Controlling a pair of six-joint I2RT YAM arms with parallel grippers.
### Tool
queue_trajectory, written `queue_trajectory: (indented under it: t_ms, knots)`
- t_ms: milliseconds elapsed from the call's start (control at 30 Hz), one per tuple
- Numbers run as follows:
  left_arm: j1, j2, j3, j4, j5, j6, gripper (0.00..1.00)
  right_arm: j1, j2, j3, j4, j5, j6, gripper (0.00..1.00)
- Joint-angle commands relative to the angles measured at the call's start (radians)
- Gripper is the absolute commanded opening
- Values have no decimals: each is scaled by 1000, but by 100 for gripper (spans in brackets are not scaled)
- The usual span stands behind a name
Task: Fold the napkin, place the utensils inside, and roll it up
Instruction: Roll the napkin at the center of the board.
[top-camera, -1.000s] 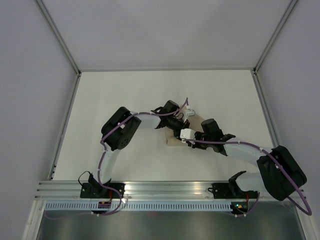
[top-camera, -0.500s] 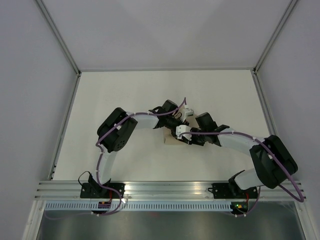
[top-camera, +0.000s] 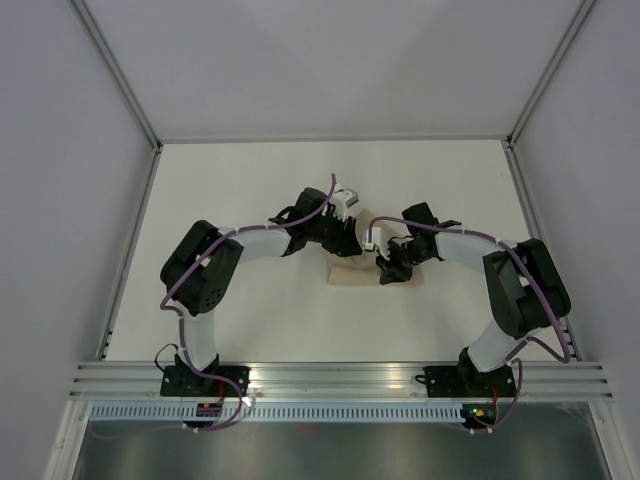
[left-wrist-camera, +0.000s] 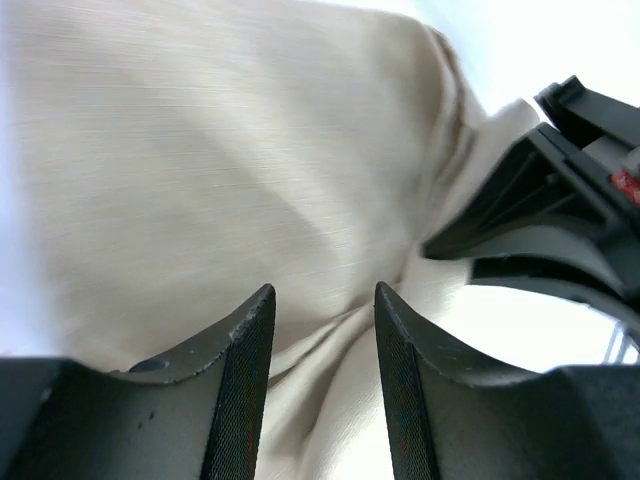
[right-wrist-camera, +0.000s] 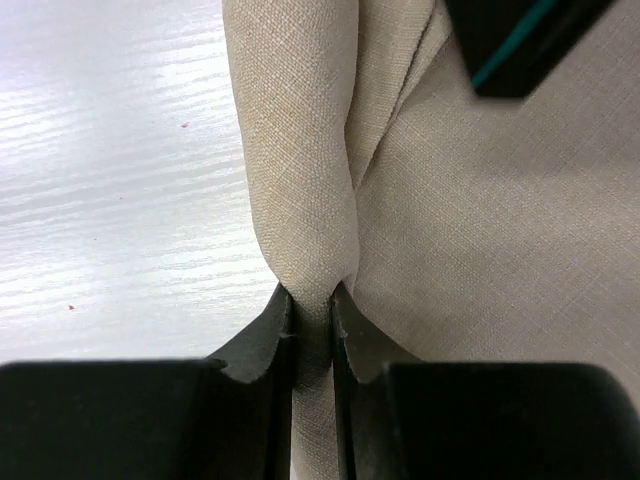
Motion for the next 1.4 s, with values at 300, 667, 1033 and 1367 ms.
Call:
queue_trajectory:
  t_ms: [300,667,1033,1367]
  knots:
    - [16,-412,-446,546,-297,66,54,-117,339,240,-467,-160,-159,0]
    - [-291,-376,-419,401,-527,500,66,-149,533,438,-623,-183,-196,0]
    - [-432,-129,-238,285,-612,653,66,-155,569,472,-644,-171,-184,0]
    - [-432,-44,-174,187,-560,659,59,-160,585,499,-649,-175,-169,0]
